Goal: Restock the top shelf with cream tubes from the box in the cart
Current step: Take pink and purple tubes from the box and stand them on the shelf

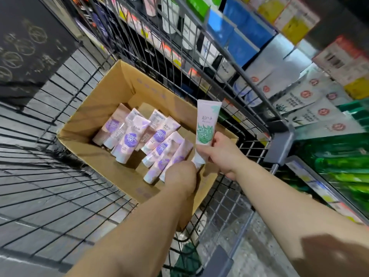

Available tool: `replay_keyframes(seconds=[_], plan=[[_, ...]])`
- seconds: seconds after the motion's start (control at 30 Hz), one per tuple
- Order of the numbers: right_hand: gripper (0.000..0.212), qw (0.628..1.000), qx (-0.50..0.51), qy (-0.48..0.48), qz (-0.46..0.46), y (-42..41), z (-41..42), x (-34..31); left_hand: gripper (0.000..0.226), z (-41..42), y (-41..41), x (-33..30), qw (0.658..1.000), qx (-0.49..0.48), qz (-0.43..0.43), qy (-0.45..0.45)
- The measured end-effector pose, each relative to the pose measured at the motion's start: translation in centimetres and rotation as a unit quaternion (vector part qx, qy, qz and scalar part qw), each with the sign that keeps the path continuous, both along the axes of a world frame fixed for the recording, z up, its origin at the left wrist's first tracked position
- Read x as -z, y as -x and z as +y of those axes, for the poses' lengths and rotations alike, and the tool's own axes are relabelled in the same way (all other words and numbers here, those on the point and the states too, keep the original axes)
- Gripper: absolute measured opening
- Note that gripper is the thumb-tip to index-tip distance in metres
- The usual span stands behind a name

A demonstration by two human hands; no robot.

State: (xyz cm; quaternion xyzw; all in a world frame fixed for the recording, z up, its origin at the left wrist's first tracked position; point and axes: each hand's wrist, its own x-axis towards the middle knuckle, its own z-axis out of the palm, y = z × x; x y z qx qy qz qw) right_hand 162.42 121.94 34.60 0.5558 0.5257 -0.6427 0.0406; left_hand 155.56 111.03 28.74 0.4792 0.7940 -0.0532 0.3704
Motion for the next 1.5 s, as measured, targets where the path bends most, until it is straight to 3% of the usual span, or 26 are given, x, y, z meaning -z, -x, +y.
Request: replay_keyframes(seconds=[0.13, 0.23, 0.33, 0.4, 0.47, 0.53, 0.67, 0.8, 0.9, 1.03, 1.1, 1.23, 1.33, 1.5], plan=[[0.033, 1.0, -0.014, 0.001, -0.006, -0.1, -0.1, 0.0, 0.022, 0.6, 1.0, 0.4, 0.999, -0.024, -0.037, 0.015], [0.029, 1.0, -0.009, 0.014, -0.004, -0.1, -0.1, -0.4, 0.033, 0.9, 2.7, -0.2, 0.986, -0.095, -0.121, 0.057], [0.028, 1.0, -0.002, 0.015, -0.006, 0.1, -0.3, -1.5, 0.05, 0.4, 5.0, -2.2, 0.943, -0.218, -0.229, 0.104], [0.029, 1.0, -0.004, 0.005, -0.009, 0.4, -0.5, -2.5, 0.054, -0.4, 6.6, -3.9, 0.896, -0.321, -0.29, 0.104], [0.027, 1.0, -0.008, -0.005, -0.013, 0.8, -0.8, -3.8, 0.043, -1.1, 8.1, -5.6, 0.841, -0.399, -0.357, 0.073], [0.024, 1.0, -0.013, -0.014, -0.012, 1.5, -1.1, -5.3, 0.031, -1.6, 9.2, -7.7, 0.815, -0.424, -0.393, 0.039], [0.025, 1.0, -0.011, -0.02, 0.014, 3.3, -1.9, -9.6, 0.024, -1.8, 10.9, -12.4, 0.82, -0.407, -0.398, -0.054], [0.042, 0.998, 0.026, -0.035, 0.046, 4.5, -2.5, -14.5, 0.033, -1.5, 12.6, -18.5, 0.82, -0.386, -0.409, -0.107], [0.036, 0.994, 0.062, -0.048, 0.072, 4.3, -2.5, -18.5, 0.013, -0.4, 13.3, -23.5, 0.826, -0.382, -0.378, -0.168], [0.021, 0.99, 0.064, -0.088, 0.089, 2.2, -2.6, -24.3, 0.025, 1.2, 11.9, -29.3, 0.782, -0.399, -0.432, -0.208], [0.027, 0.986, 0.06, -0.124, 0.094, 0.6, -2.7, -27.2, 0.038, 1.7, 10.2, -31.3, 0.773, -0.383, -0.463, -0.205], [0.017, 0.974, 0.095, -0.165, 0.125, -4.3, -3.6, -31.8, 0.048, 1.7, 5.7, -35.3, 0.762, -0.338, -0.504, -0.227], [0.034, 0.958, 0.159, -0.191, 0.145, -10.3, -5.6, -34.5, 0.071, 1.0, 0.8, -37.6, 0.795, -0.244, -0.504, -0.235], [0.052, 0.942, 0.195, -0.237, 0.139, -25.4, -11.3, -38.1, 0.033, -3.1, -13.5, -42.1, 0.815, -0.118, -0.498, -0.273]])
